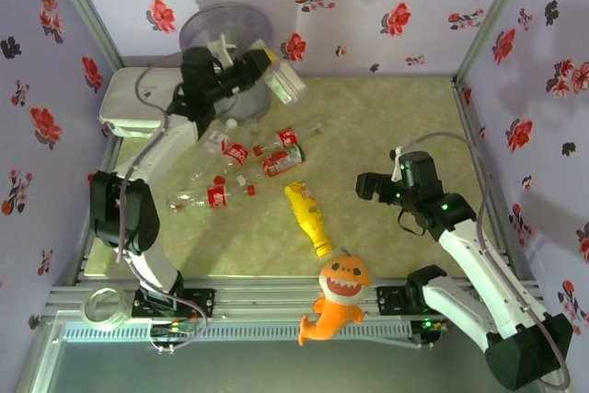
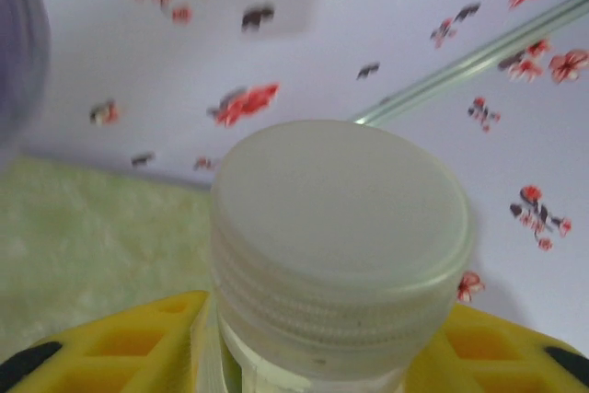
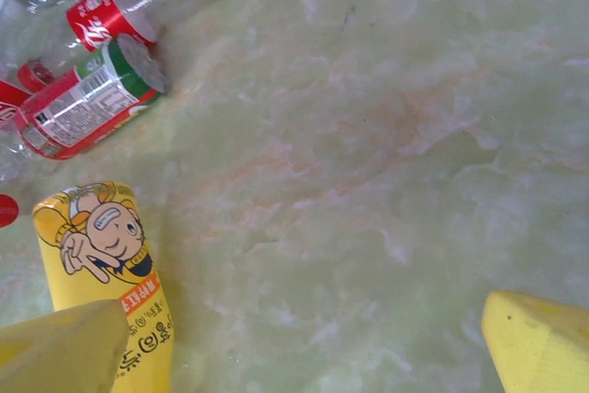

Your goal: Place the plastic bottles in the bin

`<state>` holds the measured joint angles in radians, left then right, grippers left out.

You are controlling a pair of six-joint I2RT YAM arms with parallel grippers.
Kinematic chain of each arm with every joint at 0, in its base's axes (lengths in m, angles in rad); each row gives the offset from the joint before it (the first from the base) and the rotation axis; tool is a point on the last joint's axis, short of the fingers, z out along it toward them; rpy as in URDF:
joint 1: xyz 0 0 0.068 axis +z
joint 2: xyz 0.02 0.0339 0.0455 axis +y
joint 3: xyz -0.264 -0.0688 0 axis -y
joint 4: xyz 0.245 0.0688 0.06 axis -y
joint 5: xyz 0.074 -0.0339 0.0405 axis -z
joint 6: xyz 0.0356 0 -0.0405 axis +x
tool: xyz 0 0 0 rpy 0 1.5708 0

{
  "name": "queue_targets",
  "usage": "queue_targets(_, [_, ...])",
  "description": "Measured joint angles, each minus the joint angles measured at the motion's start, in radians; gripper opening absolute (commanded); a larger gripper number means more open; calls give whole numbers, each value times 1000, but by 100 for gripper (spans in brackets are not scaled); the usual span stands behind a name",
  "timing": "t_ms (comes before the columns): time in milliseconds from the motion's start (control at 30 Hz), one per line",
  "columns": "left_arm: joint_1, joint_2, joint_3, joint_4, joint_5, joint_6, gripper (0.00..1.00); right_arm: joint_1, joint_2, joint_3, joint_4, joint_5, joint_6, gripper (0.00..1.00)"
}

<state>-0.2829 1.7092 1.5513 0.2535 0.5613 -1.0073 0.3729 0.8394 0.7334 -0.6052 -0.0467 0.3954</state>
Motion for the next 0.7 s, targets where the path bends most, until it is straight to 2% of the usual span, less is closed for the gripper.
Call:
queue_targets(233, [180,1,59,19,-47,-4,0,0,-15,-6,-38,24,7,99])
queue_targets(367, [257,31,109,38,-96,6,0,0,-26,-9,-55,26,7,99])
queue_targets(700, [282,217,334,-31,-160,105,0,0,-25,-9,-85,33,6,99])
